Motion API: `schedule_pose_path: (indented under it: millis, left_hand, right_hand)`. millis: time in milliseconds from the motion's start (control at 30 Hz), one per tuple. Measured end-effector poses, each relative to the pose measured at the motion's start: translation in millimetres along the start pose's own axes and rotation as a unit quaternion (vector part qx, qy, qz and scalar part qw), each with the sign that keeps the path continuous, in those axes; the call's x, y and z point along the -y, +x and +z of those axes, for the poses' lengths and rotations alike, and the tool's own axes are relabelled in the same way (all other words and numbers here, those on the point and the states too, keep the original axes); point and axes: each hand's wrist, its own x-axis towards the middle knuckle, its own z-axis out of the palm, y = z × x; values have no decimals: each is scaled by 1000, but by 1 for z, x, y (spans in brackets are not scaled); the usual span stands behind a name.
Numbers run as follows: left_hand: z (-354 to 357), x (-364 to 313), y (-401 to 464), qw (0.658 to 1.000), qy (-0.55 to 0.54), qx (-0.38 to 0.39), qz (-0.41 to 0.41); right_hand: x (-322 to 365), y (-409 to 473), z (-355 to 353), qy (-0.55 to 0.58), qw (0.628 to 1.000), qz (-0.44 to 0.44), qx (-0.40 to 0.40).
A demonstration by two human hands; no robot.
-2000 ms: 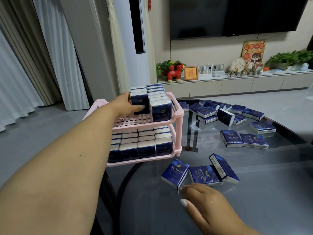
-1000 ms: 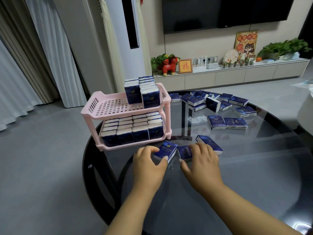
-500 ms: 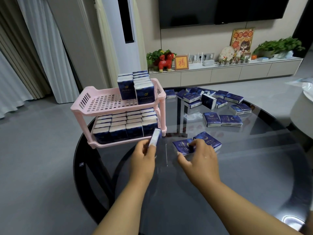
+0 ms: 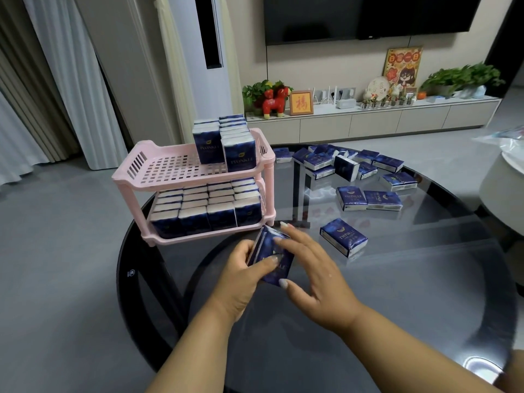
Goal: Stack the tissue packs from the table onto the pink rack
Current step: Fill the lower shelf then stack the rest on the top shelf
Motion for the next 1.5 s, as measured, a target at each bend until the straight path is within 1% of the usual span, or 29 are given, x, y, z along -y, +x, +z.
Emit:
schedule_pose_path:
  millis: [100, 167, 233, 267, 300, 333, 367, 400, 500, 567, 700, 867, 933, 1033, 1300, 1433, 1500]
  left_hand:
    - [1, 2, -3, 997, 42, -23, 53]
    - [2, 2, -4, 996, 68, -20, 61]
    - [2, 1, -4, 992, 116, -20, 53]
    - [2, 1, -4, 982, 177, -35, 48]
    - [1, 0, -3, 959, 271, -60, 49]
    - [0, 1, -2, 927, 360, -84, 61]
    - [-3, 1, -2, 904, 409, -98, 76]
    - [-5, 1, -2, 901, 413, -99, 85]
    - [-8, -3, -6, 930, 353, -63, 82]
    - [-11, -8, -8, 940, 325, -55, 90]
    - [-30, -43, -4, 941, 297, -101, 128]
    - [-59, -125, 7, 930, 268, -155, 200]
    - [-70, -147, 17, 921, 283, -172, 206]
    - [-82, -164, 37, 907, 324, -188, 190]
    - [-90, -164, 91, 903, 387, -127, 136]
    - [-91, -158, 107, 901, 398, -115, 125]
    - [-89, -156, 111, 892, 418, -116, 129]
  right_hand:
    - [-1, 2, -1, 5, 997, 65, -31]
    - [-1, 4, 0, -12, 996, 90, -17]
    - [0, 4, 2, -27, 996, 84, 6]
    - [1, 5, 3, -32, 996, 82, 15]
    - [1, 5, 3, -36, 995, 84, 25]
    - [1, 6, 3, -43, 994, 89, 37]
    - [0, 6, 3, -51, 993, 91, 48]
    - [-1, 6, 4, -56, 993, 90, 58]
    - [-3, 5, 5, -47, 991, 82, 93]
    - [-7, 3, 6, -33, 991, 84, 98]
    - [-10, 1, 6, -42, 986, 140, 86]
    - [-5, 3, 5, -58, 984, 148, 83]
    - [-4, 3, 5, -63, 982, 157, 85]
    - [-3, 3, 5, -62, 981, 162, 84]
    - [-5, 4, 6, -70, 982, 156, 80]
    - [-6, 6, 6, -73, 982, 155, 78]
    - [-7, 6, 6, -71, 982, 155, 77]
